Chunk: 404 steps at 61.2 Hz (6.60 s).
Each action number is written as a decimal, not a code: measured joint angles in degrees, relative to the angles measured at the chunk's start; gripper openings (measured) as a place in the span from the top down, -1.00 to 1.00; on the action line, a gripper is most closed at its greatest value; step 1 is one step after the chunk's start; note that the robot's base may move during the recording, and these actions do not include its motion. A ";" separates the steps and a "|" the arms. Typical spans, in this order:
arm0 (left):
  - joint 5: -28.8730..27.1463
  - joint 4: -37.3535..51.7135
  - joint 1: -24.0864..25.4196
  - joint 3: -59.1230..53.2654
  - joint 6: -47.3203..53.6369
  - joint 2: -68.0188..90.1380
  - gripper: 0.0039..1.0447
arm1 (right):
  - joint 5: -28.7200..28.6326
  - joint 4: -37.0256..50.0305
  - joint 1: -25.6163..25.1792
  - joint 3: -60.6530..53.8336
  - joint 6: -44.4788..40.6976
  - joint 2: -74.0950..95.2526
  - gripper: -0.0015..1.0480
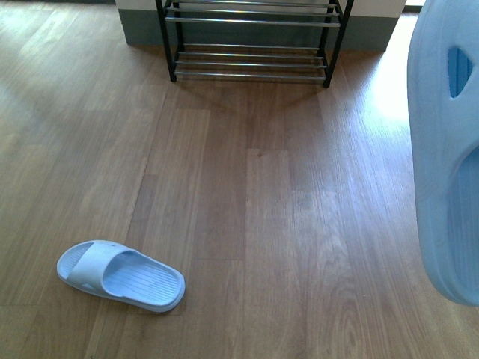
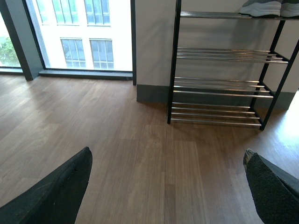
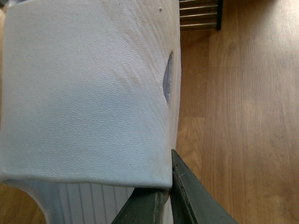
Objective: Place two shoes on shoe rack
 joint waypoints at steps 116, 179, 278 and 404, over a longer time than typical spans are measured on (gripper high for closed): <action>-22.03 42.93 -11.96 58.93 -16.68 166.48 -0.83 | -0.15 0.00 0.02 0.00 0.02 0.00 0.97; -30.38 44.61 -12.04 59.36 -24.26 166.38 -0.83 | -0.17 0.00 0.02 0.00 0.02 0.00 0.97; -35.71 48.02 -17.46 55.01 -37.16 167.10 -0.83 | -0.15 0.00 0.02 0.00 0.02 0.00 0.97; -34.01 79.95 -17.05 46.62 -20.70 170.09 0.57 | -0.15 0.00 0.02 0.00 0.00 0.00 0.97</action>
